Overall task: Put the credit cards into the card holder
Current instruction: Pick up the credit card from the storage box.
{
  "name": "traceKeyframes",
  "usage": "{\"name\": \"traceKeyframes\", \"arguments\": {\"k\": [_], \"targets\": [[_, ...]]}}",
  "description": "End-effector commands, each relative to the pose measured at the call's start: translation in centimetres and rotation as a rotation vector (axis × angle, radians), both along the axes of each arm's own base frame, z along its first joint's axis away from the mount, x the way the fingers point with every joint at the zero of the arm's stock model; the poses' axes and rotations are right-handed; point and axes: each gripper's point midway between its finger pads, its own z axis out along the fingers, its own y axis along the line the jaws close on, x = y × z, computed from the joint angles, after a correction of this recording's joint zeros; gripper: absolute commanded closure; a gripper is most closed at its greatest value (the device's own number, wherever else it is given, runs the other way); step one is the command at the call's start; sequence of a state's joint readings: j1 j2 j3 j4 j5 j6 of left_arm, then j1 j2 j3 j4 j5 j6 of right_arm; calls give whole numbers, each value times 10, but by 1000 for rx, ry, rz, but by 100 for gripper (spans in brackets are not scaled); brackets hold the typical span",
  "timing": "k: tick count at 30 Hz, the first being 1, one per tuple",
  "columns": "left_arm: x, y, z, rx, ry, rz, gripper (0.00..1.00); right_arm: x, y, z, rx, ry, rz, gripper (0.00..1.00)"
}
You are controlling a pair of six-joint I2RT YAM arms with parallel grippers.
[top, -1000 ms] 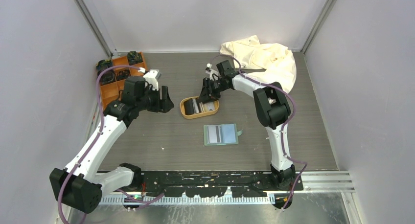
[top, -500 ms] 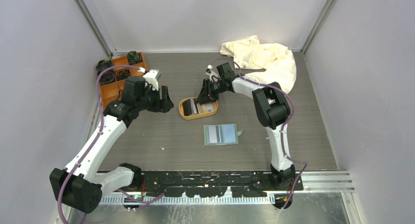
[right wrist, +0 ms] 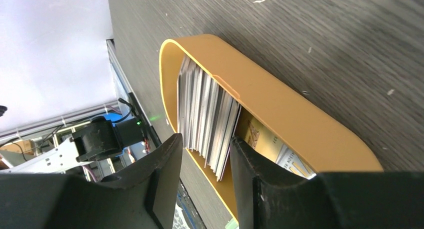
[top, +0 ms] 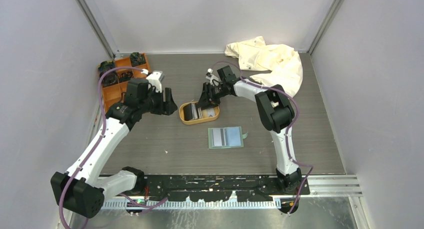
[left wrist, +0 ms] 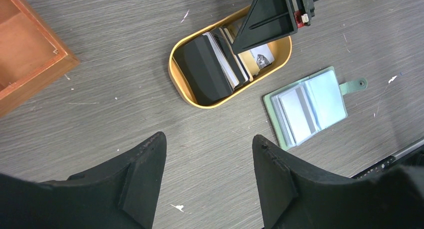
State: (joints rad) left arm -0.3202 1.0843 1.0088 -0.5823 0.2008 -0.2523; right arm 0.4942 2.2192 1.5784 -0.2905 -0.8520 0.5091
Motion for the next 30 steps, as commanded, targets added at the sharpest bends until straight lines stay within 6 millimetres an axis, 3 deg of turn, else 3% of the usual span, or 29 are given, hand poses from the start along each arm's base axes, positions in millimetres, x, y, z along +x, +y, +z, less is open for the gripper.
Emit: {"name": "traceKeyframes", "arguments": {"k": [1, 4, 12, 23, 30], "targets": [[3, 3, 6, 8, -35, 2, 36, -5, 18, 25, 95, -23, 43, 53], [3, 3, 6, 9, -34, 2, 36, -8, 24, 25, 95, -43, 53, 53], [3, 4, 5, 15, -31, 4, 36, -11, 21, -2, -94, -111, 51, 52], [3, 4, 5, 18, -32, 5, 36, -23, 34, 13, -141, -213, 103, 47], [4, 6, 4, 23, -32, 8, 36, -29, 48, 22, -69, -147, 72, 49]]}}
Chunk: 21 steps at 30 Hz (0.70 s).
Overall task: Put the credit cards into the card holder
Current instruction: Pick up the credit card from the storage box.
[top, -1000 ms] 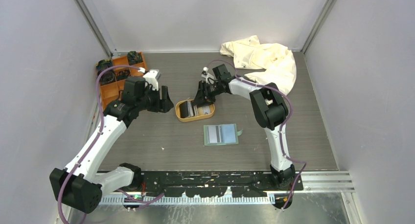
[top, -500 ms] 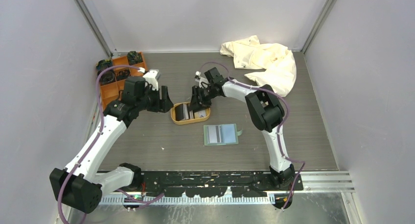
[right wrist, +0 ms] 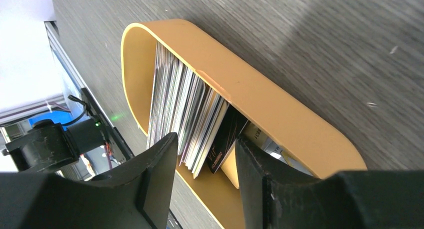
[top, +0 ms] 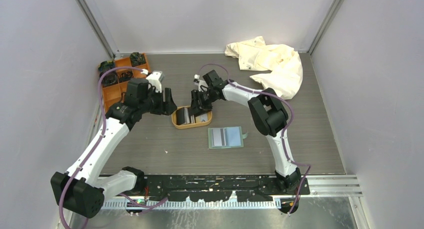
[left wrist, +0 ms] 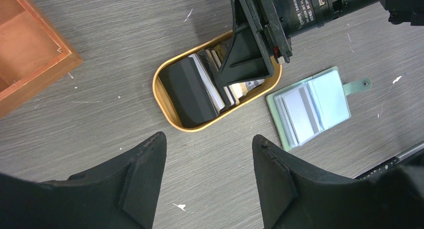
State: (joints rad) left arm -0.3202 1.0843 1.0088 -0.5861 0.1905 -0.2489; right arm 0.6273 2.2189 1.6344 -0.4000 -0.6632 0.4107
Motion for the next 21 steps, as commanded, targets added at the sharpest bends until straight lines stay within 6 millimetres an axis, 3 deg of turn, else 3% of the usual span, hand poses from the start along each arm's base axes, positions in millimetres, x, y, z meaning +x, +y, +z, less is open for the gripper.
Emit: {"name": "traceKeyframes", "arguments": {"k": [1, 8, 16, 21], "targets": [[3, 4, 4, 16, -30, 2, 36, -2, 18, 39, 103, -19, -3, 50], [4, 4, 4, 19, -29, 3, 36, -1, 18, 58, 126, -52, 2, 53], [4, 4, 2, 21, -26, 4, 36, -7, 26, 48, 171, 36, -15, 53], [4, 5, 2, 22, -25, 3, 36, -12, 35, 59, 261, 98, -18, 53]]}}
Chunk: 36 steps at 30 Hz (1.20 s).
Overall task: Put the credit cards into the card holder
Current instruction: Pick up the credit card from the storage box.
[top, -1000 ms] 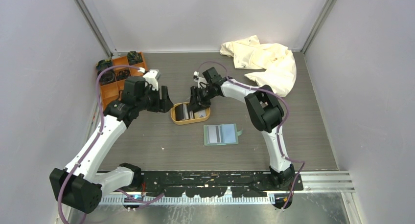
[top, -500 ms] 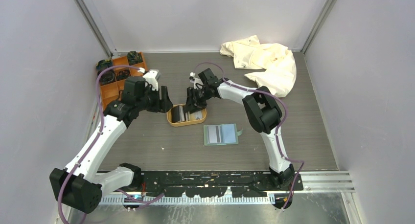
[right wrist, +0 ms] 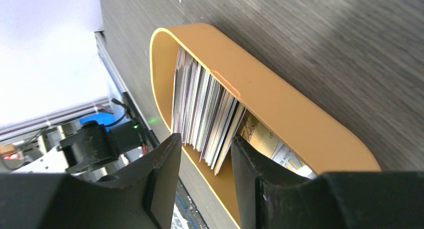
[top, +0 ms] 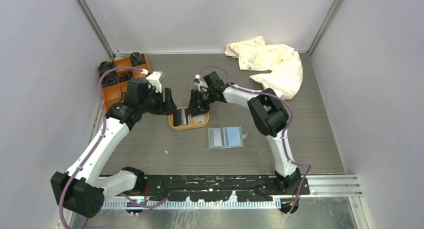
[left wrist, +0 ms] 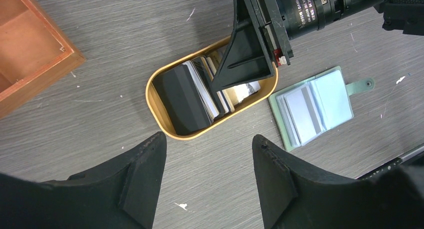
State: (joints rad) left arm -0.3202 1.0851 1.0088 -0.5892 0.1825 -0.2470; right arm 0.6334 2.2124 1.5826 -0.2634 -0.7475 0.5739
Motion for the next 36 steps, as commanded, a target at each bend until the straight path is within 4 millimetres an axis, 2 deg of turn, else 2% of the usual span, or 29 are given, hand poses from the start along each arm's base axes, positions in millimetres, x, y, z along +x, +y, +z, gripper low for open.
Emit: {"name": "traceKeyframes", "arguments": {"k": [1, 4, 10, 16, 20, 25, 36], "targets": [[4, 3, 3, 15, -26, -2, 36, -6, 20, 49, 174, 8, 16, 53], [3, 3, 1, 16, -21, -3, 36, -3, 22, 50, 178, 8, -5, 53], [4, 4, -6, 27, -1, 2, 39, 8, 13, 27, 65, -12, -77, 53], [9, 12, -39, 103, 130, 44, 67, 9, 9, 18, 26, -22, -83, 54], [8, 12, -62, 139, 229, 36, 77, 9, 8, 13, 11, -15, -82, 55], [8, 14, -84, 181, 321, 42, 77, 8, 7, 8, -3, -7, -80, 56], [13, 30, -102, 287, 379, 88, 69, 8, 6, 8, -6, -4, -79, 56]]}}
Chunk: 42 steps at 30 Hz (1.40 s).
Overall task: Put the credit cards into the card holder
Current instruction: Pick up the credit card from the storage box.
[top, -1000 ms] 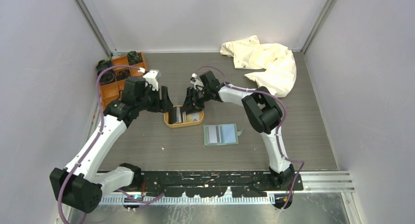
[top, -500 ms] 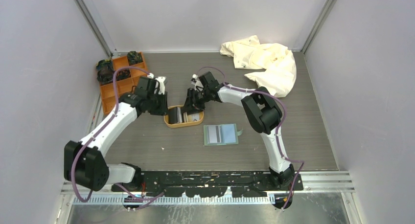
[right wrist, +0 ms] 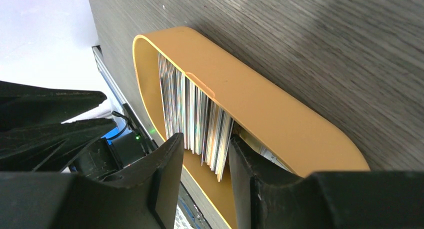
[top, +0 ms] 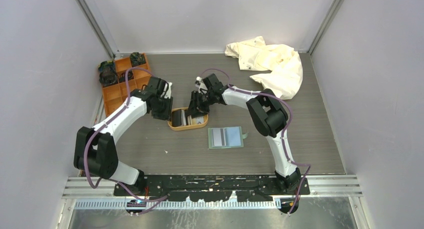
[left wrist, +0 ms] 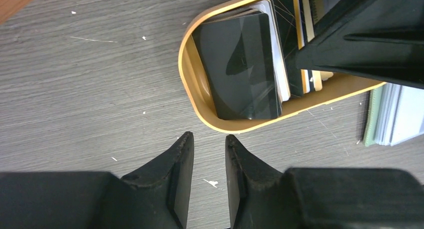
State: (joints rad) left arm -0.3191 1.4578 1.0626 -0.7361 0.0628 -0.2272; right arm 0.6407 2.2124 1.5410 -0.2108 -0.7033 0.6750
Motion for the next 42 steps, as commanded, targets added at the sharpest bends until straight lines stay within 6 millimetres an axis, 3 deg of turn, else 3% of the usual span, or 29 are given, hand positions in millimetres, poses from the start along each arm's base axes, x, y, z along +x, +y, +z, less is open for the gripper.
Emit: {"name": "traceKeyframes", "arguments": {"k": [1, 10, 13, 17, 20, 24, 28, 31, 36, 40, 42], "targets": [[12, 8, 7, 50, -23, 15, 68, 7, 5, 18, 14, -57, 1, 56], [24, 2, -25, 8, 127, 67, 70, 7, 4, 15, 7, -58, 5, 56], [23, 4, -38, 14, 200, 90, 76, 6, 4, 15, 4, -60, 9, 56], [19, -6, -44, -37, 234, 82, 93, 7, 4, 18, 11, -64, 13, 56], [16, -14, -45, -81, 259, 77, 100, 1, 10, 32, 68, -38, 29, 54], [13, -21, -46, -121, 283, 81, 100, -7, 23, 65, 201, -31, 59, 52], [13, -26, -44, -149, 289, 84, 100, -2, 11, 45, 31, -100, 40, 52], [12, -31, -44, -177, 299, 87, 100, -1, 9, 32, 4, -86, 25, 52], [11, -38, -43, -214, 315, 83, 100, -10, 23, 43, 126, -14, 31, 57], [10, -40, -41, -230, 320, 84, 100, -3, 4, 23, -72, -138, 35, 54], [10, -42, -40, -237, 319, 82, 100, -4, 6, 18, -64, -120, 35, 52]]}}
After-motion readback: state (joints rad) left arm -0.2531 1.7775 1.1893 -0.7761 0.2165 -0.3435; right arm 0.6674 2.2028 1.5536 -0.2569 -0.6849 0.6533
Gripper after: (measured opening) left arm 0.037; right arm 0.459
